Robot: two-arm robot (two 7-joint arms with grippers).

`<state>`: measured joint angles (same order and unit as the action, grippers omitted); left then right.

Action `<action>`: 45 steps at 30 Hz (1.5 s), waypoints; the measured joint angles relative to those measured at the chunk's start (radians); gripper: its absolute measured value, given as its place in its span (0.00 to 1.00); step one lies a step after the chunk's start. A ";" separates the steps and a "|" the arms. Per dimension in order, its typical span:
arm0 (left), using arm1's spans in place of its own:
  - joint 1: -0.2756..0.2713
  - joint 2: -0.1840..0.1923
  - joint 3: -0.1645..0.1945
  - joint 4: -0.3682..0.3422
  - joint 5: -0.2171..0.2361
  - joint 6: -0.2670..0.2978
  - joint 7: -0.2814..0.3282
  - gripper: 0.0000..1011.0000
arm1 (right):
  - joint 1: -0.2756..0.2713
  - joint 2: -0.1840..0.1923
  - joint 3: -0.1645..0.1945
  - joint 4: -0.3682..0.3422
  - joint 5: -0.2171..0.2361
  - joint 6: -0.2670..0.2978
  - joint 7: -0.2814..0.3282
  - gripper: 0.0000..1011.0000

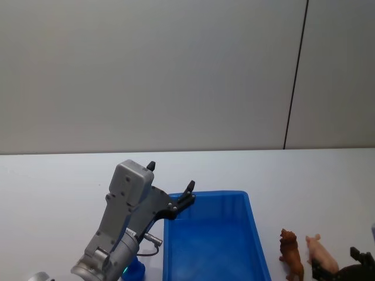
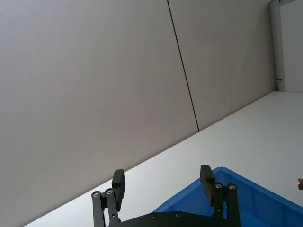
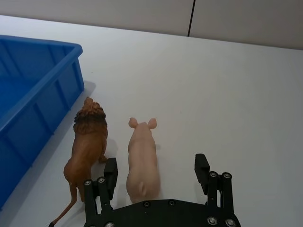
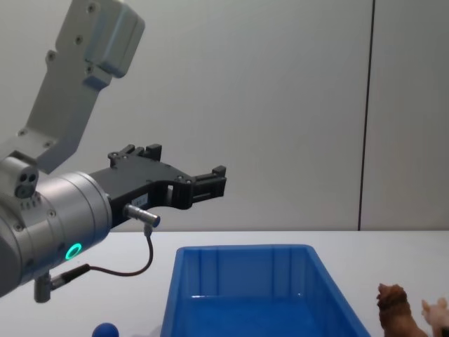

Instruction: Pick up the two dolls from the table and place them into the box.

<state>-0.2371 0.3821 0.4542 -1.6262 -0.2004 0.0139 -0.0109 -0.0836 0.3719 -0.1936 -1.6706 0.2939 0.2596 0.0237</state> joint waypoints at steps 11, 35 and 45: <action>0.000 0.000 0.000 0.000 0.000 0.000 0.000 0.99 | 0.014 -0.014 -0.008 0.049 -0.022 -0.003 0.026 0.80; 0.000 0.000 0.000 0.000 0.000 0.000 0.000 0.99 | 0.004 -0.019 -0.005 0.010 -0.037 -0.042 0.027 0.38; 0.000 0.000 0.000 0.000 0.000 0.000 0.000 0.99 | 0.020 -0.026 -0.008 -0.052 -0.040 -0.061 0.071 0.38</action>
<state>-0.2371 0.3821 0.4542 -1.6262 -0.2004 0.0138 -0.0109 -0.0639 0.3455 -0.2011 -1.7229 0.2535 0.1985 0.0950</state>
